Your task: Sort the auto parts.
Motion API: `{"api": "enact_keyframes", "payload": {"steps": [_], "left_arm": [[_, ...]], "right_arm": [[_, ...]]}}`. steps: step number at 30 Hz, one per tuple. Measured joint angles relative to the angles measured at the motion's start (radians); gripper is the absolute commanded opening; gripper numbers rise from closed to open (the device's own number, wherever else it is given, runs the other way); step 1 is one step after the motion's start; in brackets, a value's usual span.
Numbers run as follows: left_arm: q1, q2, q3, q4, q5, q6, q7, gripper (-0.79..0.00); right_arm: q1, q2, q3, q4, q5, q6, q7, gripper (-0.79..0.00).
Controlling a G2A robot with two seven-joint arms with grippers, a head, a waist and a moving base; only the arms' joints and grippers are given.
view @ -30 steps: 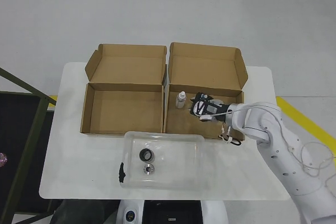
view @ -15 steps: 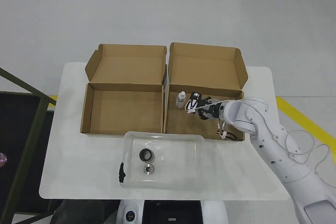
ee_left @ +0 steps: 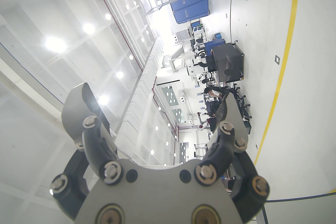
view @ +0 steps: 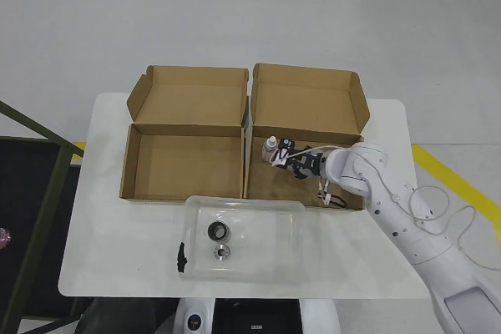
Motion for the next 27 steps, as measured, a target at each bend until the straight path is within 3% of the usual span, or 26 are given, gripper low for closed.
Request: {"api": "enact_keyframes", "payload": {"steps": [2, 7, 27], "left_arm": [[0.000, 0.000, 0.000, 0.000, 0.000, 0.000, 0.000, 0.000], [0.000, 0.000, 0.000, 0.000, 0.000, 0.000, 0.000, 0.000], [0.000, 0.000, 0.000, 0.000, 0.000, 0.000, 0.000, 0.000]], "right_arm": [[0.000, -0.001, 0.001, -0.001, 0.005, 0.001, -0.007, -0.514], [-0.016, 0.003, 0.025, -0.032, 0.015, -0.002, -0.025, -0.459], [-0.299, 0.066, 0.244, -0.431, 0.132, -0.109, -0.238, -0.428]]}}
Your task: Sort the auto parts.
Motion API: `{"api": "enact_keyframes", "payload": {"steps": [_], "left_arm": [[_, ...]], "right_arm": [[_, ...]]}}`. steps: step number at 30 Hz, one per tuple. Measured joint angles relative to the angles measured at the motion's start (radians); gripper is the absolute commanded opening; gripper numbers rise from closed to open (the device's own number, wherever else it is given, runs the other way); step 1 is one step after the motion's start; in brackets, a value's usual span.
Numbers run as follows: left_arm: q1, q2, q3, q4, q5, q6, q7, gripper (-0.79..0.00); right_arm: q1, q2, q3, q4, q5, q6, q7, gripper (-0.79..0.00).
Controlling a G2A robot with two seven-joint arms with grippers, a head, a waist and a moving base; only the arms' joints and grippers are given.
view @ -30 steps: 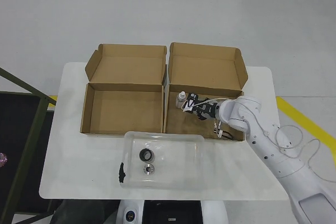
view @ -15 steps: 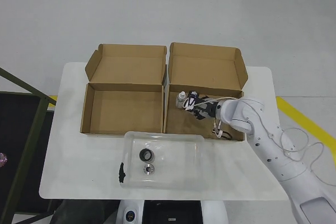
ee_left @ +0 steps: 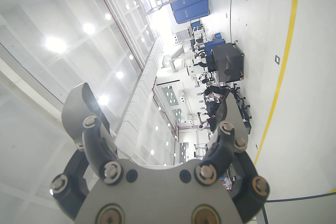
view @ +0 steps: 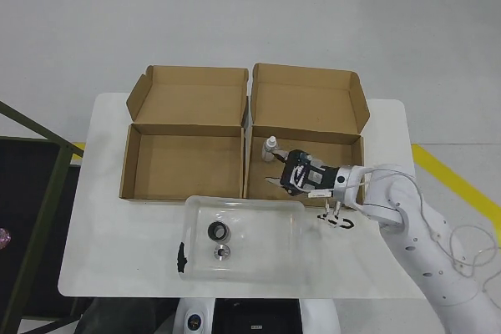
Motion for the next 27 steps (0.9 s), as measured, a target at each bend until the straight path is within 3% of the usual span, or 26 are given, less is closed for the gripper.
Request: {"api": "enact_keyframes", "payload": {"steps": [12, 27], "left_arm": [[0.000, 0.000, 0.000, 0.000, 0.000, 0.000, 0.000, 0.000], [0.000, 0.000, 0.000, 0.000, 0.000, 0.000, 0.000, 0.000]], "right_arm": [[-0.117, -0.001, -0.071, -0.144, -0.097, 0.013, -0.087, -0.425], [-0.085, -0.042, -0.287, -0.105, -0.244, 0.067, -0.099, -0.403]]}}
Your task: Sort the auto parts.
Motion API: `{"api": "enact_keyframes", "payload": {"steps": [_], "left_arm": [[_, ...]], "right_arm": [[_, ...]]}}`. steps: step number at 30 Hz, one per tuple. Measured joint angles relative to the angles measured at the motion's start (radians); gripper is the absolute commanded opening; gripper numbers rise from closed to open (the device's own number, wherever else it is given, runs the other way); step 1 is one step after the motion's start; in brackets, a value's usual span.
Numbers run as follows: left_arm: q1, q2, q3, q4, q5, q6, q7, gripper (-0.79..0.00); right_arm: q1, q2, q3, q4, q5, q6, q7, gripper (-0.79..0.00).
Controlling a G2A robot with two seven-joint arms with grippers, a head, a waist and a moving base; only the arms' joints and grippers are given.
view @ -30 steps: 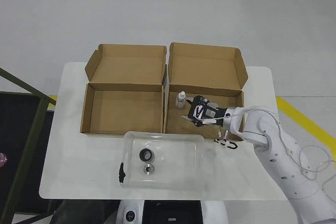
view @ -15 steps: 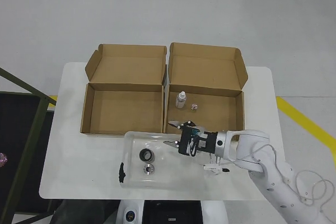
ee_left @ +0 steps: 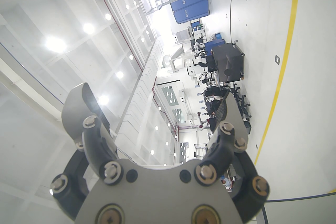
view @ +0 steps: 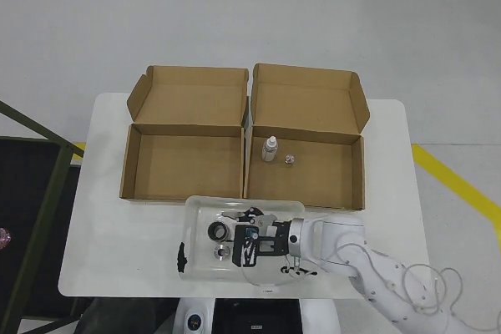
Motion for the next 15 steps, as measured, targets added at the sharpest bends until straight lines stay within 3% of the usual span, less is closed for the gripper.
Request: {"api": "enact_keyframes", "payload": {"steps": [10, 15], "left_arm": [[0.000, 0.000, 0.000, 0.000, 0.000, 0.000, 0.000, 0.000], [0.000, 0.000, 0.000, 0.000, 0.000, 0.000, 0.000, 0.000]], "right_arm": [[0.053, -0.037, -0.102, 0.089, -0.050, 0.050, -0.005, -0.391], [0.079, -0.054, -0.130, 0.136, -0.069, 0.075, -0.009, -0.336]]}}
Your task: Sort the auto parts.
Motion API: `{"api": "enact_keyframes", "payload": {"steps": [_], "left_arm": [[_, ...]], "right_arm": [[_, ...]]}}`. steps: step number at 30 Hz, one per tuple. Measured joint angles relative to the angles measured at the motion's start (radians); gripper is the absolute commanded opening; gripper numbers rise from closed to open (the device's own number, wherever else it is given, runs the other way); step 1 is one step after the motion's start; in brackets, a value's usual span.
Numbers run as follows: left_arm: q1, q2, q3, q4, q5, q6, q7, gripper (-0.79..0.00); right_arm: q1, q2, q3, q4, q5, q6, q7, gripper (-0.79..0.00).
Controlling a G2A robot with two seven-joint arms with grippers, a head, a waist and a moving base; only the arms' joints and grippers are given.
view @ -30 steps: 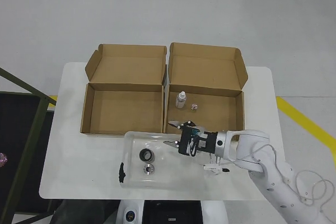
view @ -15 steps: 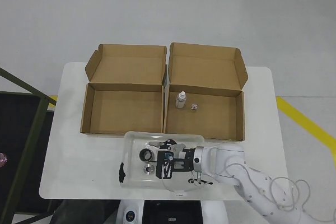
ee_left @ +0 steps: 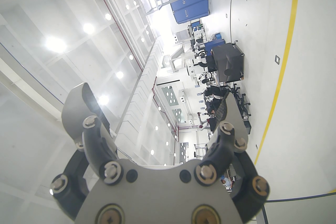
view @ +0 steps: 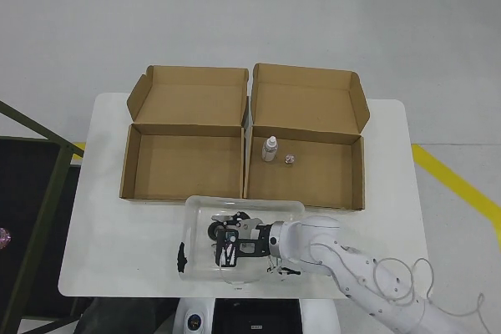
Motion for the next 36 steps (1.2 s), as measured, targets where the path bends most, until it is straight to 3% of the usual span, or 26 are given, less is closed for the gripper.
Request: {"api": "enact_keyframes", "payload": {"steps": [36], "left_arm": [[0.000, 0.000, 0.000, 0.000, 0.000, 0.000, 0.000, 0.000]], "right_arm": [[0.088, -0.079, -0.070, 0.202, 0.023, -0.009, 0.004, -0.215]]}}
